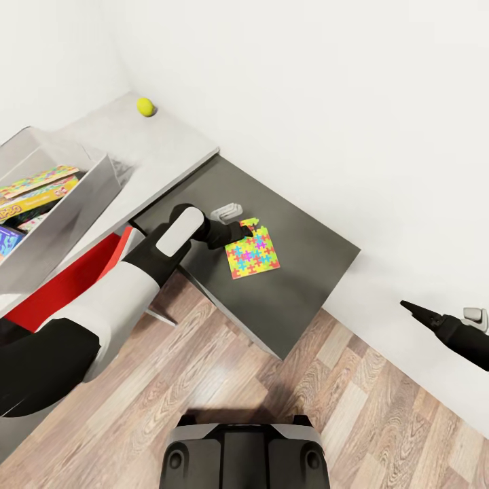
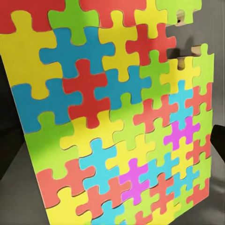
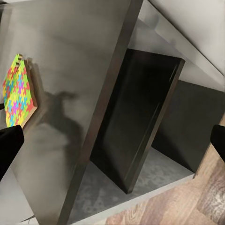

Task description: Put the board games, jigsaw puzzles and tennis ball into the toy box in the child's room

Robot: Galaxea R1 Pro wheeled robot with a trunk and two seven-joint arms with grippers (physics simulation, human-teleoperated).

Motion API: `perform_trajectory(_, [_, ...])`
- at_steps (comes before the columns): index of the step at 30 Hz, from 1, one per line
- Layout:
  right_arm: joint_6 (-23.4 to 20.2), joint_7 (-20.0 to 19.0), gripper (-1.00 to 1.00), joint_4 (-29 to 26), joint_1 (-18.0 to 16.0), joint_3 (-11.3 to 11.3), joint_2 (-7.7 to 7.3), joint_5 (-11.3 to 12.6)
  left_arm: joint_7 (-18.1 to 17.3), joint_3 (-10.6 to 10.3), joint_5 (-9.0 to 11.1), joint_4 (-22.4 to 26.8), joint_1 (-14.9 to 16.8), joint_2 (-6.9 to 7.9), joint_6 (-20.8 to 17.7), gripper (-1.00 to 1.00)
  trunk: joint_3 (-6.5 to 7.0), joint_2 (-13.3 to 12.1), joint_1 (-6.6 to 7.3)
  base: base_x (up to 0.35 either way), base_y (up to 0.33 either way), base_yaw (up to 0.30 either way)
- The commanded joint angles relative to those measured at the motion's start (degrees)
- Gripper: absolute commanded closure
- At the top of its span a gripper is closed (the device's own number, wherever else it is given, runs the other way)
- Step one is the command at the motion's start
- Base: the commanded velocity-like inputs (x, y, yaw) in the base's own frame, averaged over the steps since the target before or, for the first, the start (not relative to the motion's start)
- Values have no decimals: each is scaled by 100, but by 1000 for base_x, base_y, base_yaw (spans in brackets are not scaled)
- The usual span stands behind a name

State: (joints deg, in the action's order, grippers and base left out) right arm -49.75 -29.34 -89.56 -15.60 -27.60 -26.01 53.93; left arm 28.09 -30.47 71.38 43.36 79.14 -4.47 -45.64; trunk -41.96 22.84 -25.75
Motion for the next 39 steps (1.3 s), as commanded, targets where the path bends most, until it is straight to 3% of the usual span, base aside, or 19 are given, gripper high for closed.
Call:
perform_trajectory(1, [-35, -19, -100, 0, -4, -8, 0, -5, 58, -12, 60, 10, 5, 3, 2, -100, -7, 9, -3, -3, -2, 0])
perform_trajectory(13, [-35, -19, -100, 0, -4, -9, 0, -5, 110, 83, 52, 52, 41, 142, 12, -100, -7, 9, -3, -1, 0, 0])
perform_trajectory(28, [-35, -19, -100, 0, -4, -2, 0, -5, 198, 674, 51, 513, 73, 759, -9, -100, -7, 9, -3, 0, 0, 0])
perform_trajectory(39, [-30, -19, -100, -6, -4, 0, 0, -5, 243, 751, 50, 610, 56, 856, -23, -100, -7, 9, -3, 109, 0, 0])
